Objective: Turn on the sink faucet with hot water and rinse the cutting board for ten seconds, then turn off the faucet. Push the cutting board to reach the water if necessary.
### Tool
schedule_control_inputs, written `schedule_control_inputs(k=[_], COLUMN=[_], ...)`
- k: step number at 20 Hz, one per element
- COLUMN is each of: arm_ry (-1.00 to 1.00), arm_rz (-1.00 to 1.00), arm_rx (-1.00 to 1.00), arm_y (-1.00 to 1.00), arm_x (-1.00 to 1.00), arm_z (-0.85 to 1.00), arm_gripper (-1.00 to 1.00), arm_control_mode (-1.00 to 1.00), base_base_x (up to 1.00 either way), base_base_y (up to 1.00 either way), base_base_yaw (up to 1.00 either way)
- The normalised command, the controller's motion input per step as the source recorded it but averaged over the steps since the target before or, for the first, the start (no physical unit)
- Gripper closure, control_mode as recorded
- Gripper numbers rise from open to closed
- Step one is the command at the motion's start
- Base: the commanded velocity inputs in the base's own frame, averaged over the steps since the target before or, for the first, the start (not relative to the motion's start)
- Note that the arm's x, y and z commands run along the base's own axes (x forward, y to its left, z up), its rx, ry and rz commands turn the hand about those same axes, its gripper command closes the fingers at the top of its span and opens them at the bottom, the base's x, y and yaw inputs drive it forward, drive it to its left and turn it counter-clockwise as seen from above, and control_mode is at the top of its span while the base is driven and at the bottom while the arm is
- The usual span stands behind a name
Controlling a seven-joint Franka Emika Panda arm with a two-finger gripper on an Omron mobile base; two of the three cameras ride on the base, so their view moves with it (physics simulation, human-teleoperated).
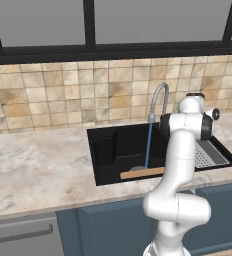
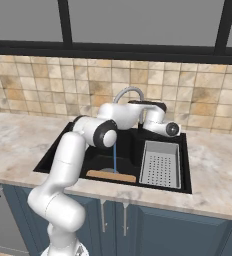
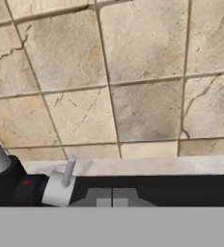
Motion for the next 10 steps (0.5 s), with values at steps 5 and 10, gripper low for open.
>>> schedule_control_inputs(k=[5,10], arm_ry=[0.06,0.06], arm_rz=[0.03,0.02], arm_rx=[0.00,0.00], arm_y=[0.03,0.08], arm_x=[0.10,0.12], arm_z=[0.01,0.00], arm_gripper=[1.00,1.00], arm_control_mode=[-1.00,-1.00], base_base_x=[0.00,0.00], base_base_y=[0.00,0.00], base_base_yaw=[0.00,0.00])
